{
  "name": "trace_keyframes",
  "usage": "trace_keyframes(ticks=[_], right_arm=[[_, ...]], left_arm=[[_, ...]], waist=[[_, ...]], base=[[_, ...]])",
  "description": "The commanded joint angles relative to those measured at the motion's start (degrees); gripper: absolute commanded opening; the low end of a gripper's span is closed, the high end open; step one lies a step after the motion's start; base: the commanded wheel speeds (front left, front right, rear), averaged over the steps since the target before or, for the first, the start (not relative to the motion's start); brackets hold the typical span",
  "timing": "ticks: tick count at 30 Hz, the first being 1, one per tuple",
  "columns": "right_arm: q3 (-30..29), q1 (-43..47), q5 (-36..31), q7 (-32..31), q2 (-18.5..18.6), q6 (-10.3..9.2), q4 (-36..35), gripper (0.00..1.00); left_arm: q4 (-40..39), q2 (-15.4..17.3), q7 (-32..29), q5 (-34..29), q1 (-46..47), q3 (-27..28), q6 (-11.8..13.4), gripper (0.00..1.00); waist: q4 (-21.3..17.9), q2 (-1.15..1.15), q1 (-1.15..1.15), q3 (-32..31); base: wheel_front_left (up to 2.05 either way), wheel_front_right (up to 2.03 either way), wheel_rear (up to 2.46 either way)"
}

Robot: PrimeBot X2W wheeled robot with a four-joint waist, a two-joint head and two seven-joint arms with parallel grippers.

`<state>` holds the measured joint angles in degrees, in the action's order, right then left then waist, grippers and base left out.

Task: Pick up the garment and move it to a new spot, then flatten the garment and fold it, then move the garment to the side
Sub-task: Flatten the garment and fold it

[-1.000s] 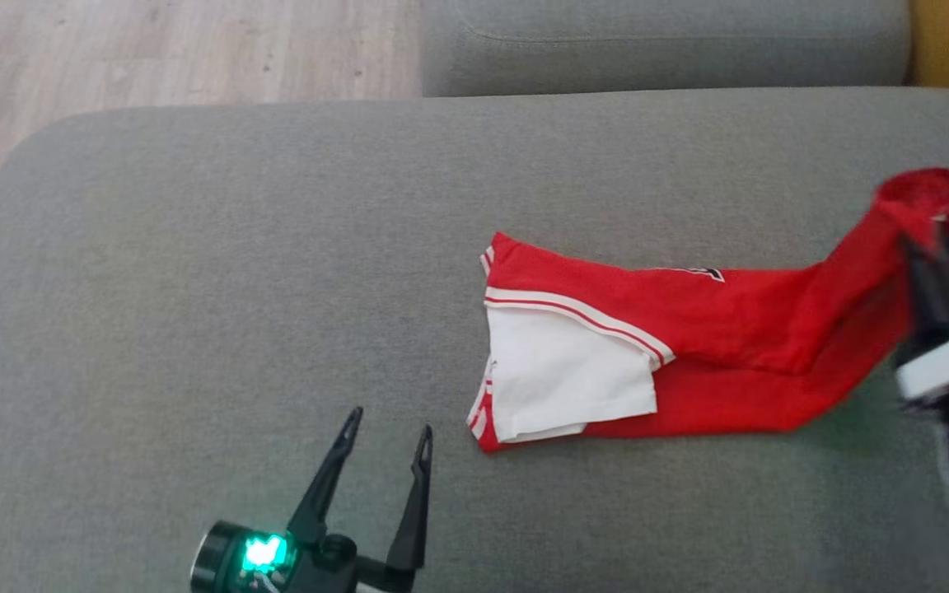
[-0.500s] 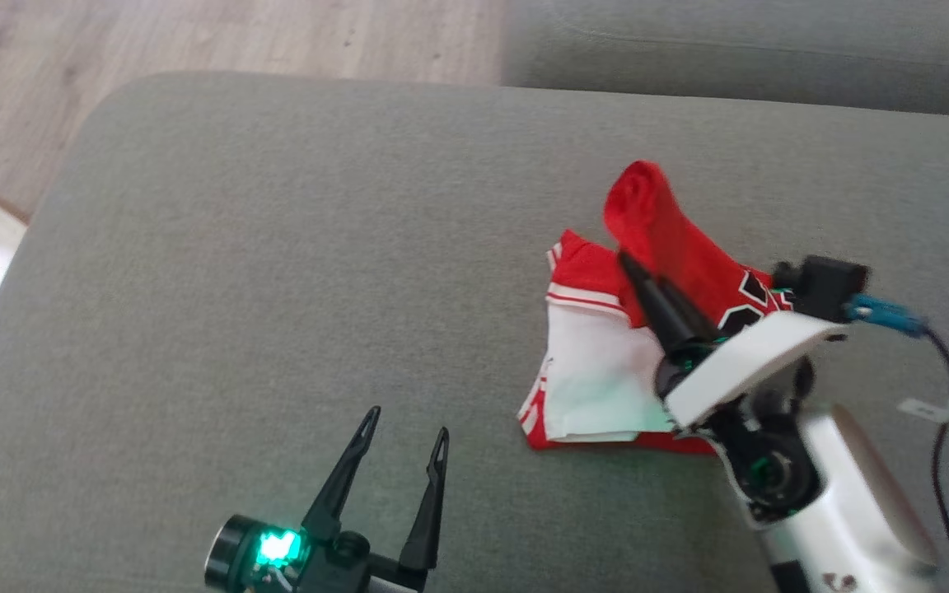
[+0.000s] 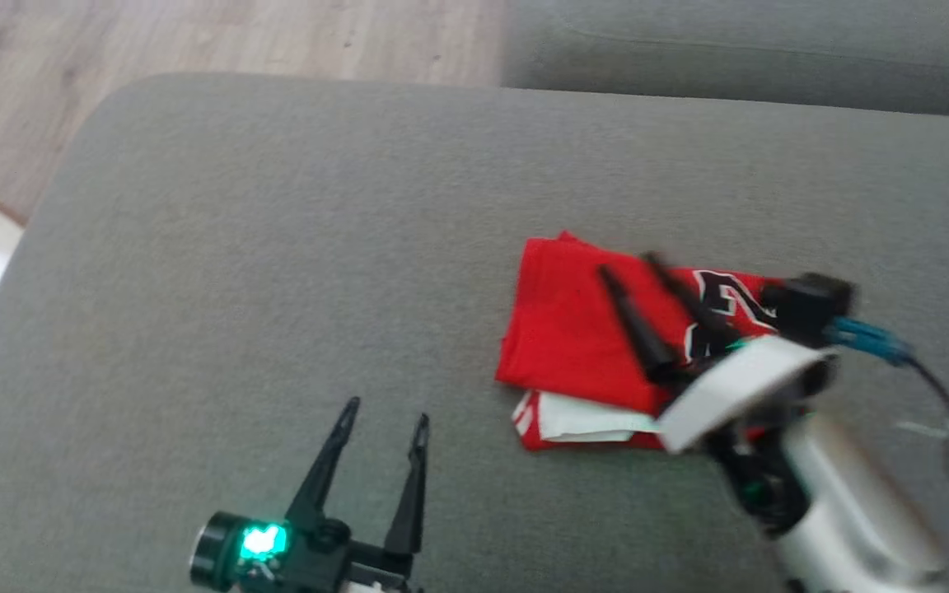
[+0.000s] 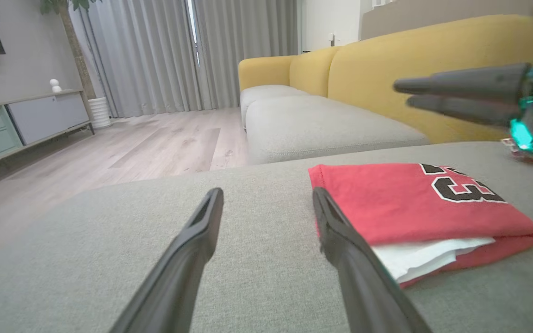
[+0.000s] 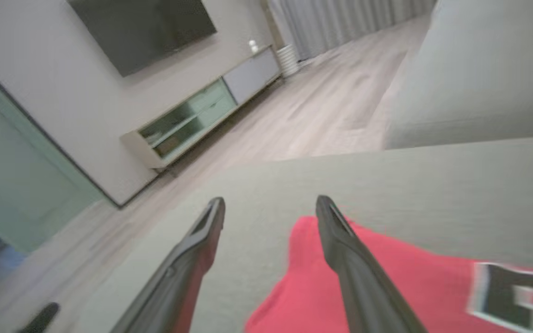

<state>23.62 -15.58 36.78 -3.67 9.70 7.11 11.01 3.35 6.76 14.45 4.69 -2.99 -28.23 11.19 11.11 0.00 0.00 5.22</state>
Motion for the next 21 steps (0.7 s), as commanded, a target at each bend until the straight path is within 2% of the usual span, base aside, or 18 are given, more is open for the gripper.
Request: trace_keyframes(ticks=[1,8,11,16,21], right_arm=[[0.2,0.1,-1.7,1.8,1.3,0.37,-2.4,1.0],[-6.0,7.9,-9.4,15.4,5.6,0.37,-1.7,1.0],[-9.1,11.4,-15.1,18.1,6.0,0.37,-0.4,1.0],[-16.2,16.6,-22.1,18.6,2.6,0.37,-2.7,1.0],[-18.1,20.1,-25.2,18.7,0.8,0.37,-3.5,1.0]], left_arm=[[-1.8,-0.6,0.5,0.4,0.4,2.5,0.4,1.0],[-2.3,-1.3,0.5,1.8,-1.3,6.7,1.1,1.0],[-2.4,-1.7,0.5,2.3,-2.3,8.0,1.1,1.0],[-2.7,-2.5,0.5,3.6,-3.6,10.0,0.4,1.0],[-2.6,-3.0,0.5,3.5,-5.4,11.7,-0.4,1.0]], waist=[[-1.6,0.0,0.0,-0.9],[-6.8,0.0,0.0,-3.7],[-8.5,0.0,0.0,-5.0],[-10.2,0.0,0.0,-6.0],[-11.2,0.0,0.0,-6.9]], base=[[0.0,0.0,0.0],[0.0,0.0,0.0],[0.0,0.0,0.0],[0.0,0.0,0.0],[0.0,0.0,0.0]])
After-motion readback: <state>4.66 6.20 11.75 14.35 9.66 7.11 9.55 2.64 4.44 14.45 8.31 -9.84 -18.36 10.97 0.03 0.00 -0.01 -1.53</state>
